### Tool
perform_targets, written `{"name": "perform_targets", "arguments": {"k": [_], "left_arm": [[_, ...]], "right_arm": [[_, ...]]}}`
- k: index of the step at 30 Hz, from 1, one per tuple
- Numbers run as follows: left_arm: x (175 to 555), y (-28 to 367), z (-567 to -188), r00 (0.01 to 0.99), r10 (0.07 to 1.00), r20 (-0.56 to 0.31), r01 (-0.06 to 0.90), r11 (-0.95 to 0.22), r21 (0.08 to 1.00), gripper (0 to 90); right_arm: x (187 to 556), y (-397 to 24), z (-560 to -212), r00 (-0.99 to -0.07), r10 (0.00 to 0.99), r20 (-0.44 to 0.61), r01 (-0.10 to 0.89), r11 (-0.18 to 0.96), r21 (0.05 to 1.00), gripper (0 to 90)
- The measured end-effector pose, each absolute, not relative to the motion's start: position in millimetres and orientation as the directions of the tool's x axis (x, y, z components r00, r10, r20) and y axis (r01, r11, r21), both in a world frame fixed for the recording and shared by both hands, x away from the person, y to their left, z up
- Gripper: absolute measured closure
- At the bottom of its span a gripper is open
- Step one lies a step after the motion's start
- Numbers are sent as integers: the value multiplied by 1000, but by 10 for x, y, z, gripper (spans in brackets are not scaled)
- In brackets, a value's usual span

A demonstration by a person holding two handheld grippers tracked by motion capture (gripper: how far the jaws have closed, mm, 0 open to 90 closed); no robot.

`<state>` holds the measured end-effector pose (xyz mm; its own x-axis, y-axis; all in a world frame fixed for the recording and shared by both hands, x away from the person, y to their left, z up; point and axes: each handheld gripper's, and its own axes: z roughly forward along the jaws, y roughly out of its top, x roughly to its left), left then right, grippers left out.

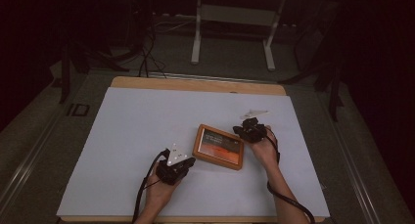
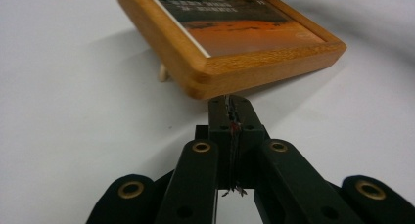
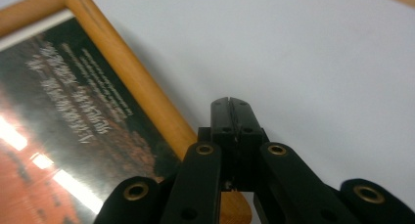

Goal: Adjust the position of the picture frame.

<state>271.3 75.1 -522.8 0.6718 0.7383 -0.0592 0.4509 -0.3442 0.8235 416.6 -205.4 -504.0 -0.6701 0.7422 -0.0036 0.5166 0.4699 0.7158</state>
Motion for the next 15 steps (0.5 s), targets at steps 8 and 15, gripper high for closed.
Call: {"name": "perform_targets", "arguments": {"k": [8, 15], "left_arm": [[2785, 632, -5267, 677, 736, -23, 436, -375, 818, 891], [2815, 662, -5261, 656, 754, -18, 449, -372, 812, 891]], "right_arm": [[4261, -2056, -5135, -662, 749, 16, 557, 478, 679, 900], [4259, -2056, -5154, -681, 731, 43, 574, 497, 650, 900]]}}
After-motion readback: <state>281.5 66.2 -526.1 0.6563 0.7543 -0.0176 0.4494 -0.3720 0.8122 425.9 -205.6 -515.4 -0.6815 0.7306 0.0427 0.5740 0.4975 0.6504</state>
